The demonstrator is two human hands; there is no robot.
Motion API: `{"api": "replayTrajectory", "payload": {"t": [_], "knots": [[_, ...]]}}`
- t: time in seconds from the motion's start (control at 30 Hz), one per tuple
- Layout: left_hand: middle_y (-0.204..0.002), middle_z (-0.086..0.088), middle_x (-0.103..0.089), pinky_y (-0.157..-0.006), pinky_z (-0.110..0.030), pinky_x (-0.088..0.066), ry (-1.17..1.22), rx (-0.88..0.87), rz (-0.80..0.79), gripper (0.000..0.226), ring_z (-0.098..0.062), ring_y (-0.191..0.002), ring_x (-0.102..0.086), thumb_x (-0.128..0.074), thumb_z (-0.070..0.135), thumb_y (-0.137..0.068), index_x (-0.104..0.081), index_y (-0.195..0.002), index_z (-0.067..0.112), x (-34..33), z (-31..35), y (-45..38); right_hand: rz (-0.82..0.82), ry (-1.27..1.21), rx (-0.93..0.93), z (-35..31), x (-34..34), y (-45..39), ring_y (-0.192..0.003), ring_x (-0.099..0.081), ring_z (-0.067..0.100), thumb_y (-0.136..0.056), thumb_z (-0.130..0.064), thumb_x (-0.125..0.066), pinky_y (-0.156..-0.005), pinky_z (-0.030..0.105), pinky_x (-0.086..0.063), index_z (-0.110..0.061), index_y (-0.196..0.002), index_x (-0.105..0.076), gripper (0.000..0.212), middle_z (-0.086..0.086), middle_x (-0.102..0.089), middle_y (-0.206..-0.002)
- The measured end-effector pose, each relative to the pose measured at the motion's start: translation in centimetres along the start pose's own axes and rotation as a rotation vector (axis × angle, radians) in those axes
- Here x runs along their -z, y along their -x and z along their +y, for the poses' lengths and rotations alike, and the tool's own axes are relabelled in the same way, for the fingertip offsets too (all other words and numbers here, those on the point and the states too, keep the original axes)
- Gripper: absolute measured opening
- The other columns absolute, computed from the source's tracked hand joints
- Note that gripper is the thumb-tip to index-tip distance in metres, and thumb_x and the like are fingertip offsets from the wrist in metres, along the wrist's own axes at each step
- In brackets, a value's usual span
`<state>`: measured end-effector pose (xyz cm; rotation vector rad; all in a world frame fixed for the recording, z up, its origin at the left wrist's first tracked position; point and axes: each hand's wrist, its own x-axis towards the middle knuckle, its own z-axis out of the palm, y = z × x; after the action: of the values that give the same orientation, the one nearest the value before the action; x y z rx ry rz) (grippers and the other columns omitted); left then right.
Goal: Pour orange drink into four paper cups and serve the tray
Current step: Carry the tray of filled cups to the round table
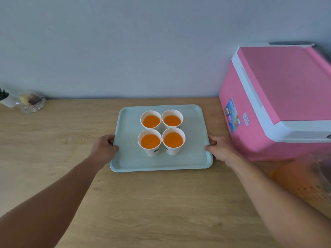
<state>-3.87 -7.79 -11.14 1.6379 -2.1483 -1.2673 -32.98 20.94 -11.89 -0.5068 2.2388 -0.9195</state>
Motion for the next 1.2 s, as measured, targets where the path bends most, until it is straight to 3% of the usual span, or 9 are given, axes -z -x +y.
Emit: {"api": "replayTrajectory", "payload": {"t": [0.23, 0.37, 0.53, 0.73, 0.83, 0.97, 1.03, 1.13, 1.2], "knots": [[-0.092, -0.001, -0.072, -0.072, -0.032, -0.052, 0.02, 0.002, 0.015, 0.037, -0.021, -0.082, -0.065, -0.059, 0.0, -0.082, -0.072, -0.105, 0.027, 0.8, -1.7, 2.7, -0.016, -0.008, 0.021, 2.2, -0.8, 2.6, -0.074, -0.061, 0.014, -0.095, -0.013, -0.069, -0.066, 0.03, -0.05, -0.048, -0.138, -0.063, 0.056, 0.002, -0.068, -0.088], [-0.095, -0.004, -0.072, -0.072, -0.032, -0.051, 0.048, 0.01, 0.026, 0.038, -0.022, -0.082, -0.065, -0.059, -0.001, -0.083, -0.072, -0.108, 0.025, 1.3, -2.5, 4.9, -0.007, -0.016, 0.03, 3.0, -1.3, 5.0, -0.077, -0.062, 0.017, -0.094, -0.014, -0.069, -0.07, 0.036, -0.054, -0.058, -0.12, -0.065, 0.051, 0.0, -0.062, -0.082], [-0.092, -0.004, -0.071, -0.07, -0.031, -0.051, 0.07, 0.001, 0.005, 0.038, -0.021, -0.08, -0.064, -0.059, -0.004, -0.085, -0.072, -0.104, 0.026, 2.0, -3.4, 8.0, 0.01, -0.057, 0.032, 4.3, -1.9, 8.9, -0.088, -0.073, 0.029, -0.092, -0.014, -0.069, -0.079, 0.045, -0.062, -0.059, -0.129, -0.065, 0.059, 0.009, -0.071, -0.085], [-0.089, -0.005, -0.07, -0.069, -0.031, -0.051, 0.081, -0.051, -0.059, 0.039, -0.021, -0.076, -0.064, -0.059, -0.006, -0.085, -0.072, -0.103, 0.025, 2.7, -4.9, 10.6, 0.054, -0.086, -0.012, 5.3, -2.9, 14.7, -0.098, -0.075, 0.027, -0.094, -0.012, -0.068, -0.091, 0.051, -0.062, -0.049, -0.14, -0.062, 0.059, 0.009, -0.076, -0.097], [-0.092, -0.004, -0.072, -0.069, -0.03, -0.051, 0.07, -0.073, -0.1, 0.039, -0.022, -0.08, -0.067, -0.06, -0.006, -0.085, -0.073, -0.105, 0.025, 3.3, -5.5, 11.6, 0.068, -0.11, -0.045, 5.9, -3.4, 17.9, -0.096, -0.076, 0.019, -0.097, -0.013, -0.067, -0.086, 0.046, -0.065, -0.046, -0.146, -0.059, 0.059, -0.007, -0.077, -0.095], [-0.094, -0.003, -0.074, -0.076, -0.036, -0.057, 0.037, -0.108, -0.15, 0.041, -0.025, -0.088, -0.07, -0.061, -0.003, -0.083, -0.074, -0.104, 0.029, 3.8, -6.2, 13.0, 0.089, -0.161, -0.072, 6.4, -3.9, 22.6, -0.097, -0.074, 0.012, -0.101, -0.013, -0.065, -0.069, 0.029, -0.064, -0.042, -0.15, -0.054, 0.059, -0.008, -0.077, -0.104], [-0.093, -0.002, -0.074, -0.079, -0.04, -0.058, 0.022, -0.132, -0.175, 0.041, -0.026, -0.087, -0.07, -0.061, -0.002, -0.082, -0.074, -0.103, 0.032, 3.8, -6.4, 13.8, 0.122, -0.16, -0.08, 7.2, -4.0, 24.7, -0.094, -0.074, 0.012, -0.1, -0.014, -0.065, -0.065, 0.029, -0.061, -0.043, -0.15, -0.055, 0.059, -0.01, -0.077, -0.099], [-0.09, 0.0, -0.075, -0.072, -0.034, -0.055, 0.011, -0.175, -0.223, 0.044, -0.02, -0.077, -0.067, -0.058, -0.002, -0.081, -0.075, -0.102, 0.032, 3.4, -6.3, 15.3, 0.18, -0.165, -0.089, 9.2, -4.5, 27.7, -0.091, -0.075, 0.019, -0.097, -0.012, -0.066, -0.079, 0.039, -0.064, -0.043, -0.148, -0.058, 0.06, -0.009, -0.077, -0.087], [-0.088, 0.001, -0.075, -0.07, -0.033, -0.054, -0.001, -0.205, -0.26, 0.045, -0.02, -0.076, -0.067, -0.057, -0.003, -0.08, -0.076, -0.1, 0.033, 2.8, -6.2, 16.2, 0.215, -0.194, -0.109, 10.6, -4.7, 29.9, -0.079, -0.071, 0.015, -0.096, -0.011, -0.066, -0.071, 0.031, -0.064, -0.043, -0.148, -0.058, 0.061, -0.008, -0.071, -0.079]]}}
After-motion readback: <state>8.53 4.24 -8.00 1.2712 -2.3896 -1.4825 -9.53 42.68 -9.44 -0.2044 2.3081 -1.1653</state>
